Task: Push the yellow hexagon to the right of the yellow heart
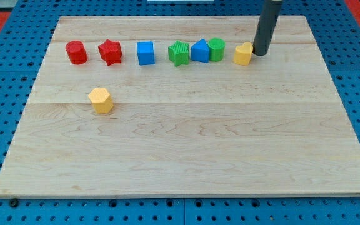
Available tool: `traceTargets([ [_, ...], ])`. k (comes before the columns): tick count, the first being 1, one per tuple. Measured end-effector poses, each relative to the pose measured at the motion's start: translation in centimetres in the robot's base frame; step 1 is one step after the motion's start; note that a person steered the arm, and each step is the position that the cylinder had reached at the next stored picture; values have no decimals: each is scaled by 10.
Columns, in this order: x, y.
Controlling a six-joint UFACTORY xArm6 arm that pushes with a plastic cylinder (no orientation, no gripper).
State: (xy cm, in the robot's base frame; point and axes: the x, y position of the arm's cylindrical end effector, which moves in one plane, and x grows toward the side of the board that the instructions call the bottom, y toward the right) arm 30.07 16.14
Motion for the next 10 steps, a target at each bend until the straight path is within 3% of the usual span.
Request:
traceTargets([
  [1,-43,-19],
  [2,-43,11],
  [3,80,113],
  [4,192,67],
  [5,270,-62],
  [6,291,-225],
  [7,242,-316],
  [8,182,-351],
  [9,139,-321],
  [10,120,-213],
])
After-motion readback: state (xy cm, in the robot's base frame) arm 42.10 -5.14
